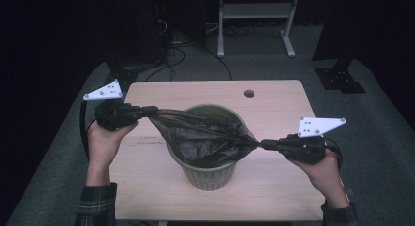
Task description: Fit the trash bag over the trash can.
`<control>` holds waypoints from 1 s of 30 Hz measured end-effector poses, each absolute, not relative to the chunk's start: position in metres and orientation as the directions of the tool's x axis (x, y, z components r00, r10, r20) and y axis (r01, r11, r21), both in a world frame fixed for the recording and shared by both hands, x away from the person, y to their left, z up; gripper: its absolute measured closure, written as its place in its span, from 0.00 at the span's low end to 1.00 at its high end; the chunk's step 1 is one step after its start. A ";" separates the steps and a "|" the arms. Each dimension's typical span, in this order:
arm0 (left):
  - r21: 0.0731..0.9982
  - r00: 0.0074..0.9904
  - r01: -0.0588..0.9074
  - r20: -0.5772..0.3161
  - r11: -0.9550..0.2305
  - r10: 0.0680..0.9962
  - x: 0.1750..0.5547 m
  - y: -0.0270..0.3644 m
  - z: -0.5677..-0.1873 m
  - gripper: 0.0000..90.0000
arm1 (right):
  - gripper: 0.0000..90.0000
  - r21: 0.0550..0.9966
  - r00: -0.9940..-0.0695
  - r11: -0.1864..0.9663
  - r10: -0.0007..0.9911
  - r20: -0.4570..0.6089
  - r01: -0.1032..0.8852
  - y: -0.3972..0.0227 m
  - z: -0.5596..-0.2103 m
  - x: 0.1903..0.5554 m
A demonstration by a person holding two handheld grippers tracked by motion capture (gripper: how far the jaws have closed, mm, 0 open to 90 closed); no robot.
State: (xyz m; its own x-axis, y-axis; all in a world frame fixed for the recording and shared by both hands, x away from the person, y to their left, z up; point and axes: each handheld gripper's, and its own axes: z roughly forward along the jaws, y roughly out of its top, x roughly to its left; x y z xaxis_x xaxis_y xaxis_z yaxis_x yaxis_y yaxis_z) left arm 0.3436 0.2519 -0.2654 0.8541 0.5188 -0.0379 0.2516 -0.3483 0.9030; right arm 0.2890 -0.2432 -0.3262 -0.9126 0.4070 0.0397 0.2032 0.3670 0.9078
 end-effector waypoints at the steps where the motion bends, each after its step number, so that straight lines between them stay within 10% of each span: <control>1: 0.906 0.856 0.246 -0.037 -0.344 0.516 0.341 0.252 -0.268 1.00 | 1.00 0.905 -0.917 0.374 0.398 0.038 0.201 -0.242 -0.331 0.282; 14: 0.908 0.877 0.218 -0.021 -0.358 0.480 0.335 0.243 -0.267 1.00 | 0.73 0.951 -0.903 0.245 0.424 0.067 0.186 -0.248 -0.293 0.301; 30: 0.910 0.881 0.213 -0.021 -0.356 0.473 0.331 0.246 -0.268 1.00 | 0.68 0.903 -0.881 0.275 0.432 0.191 0.331 -0.209 -0.307 0.358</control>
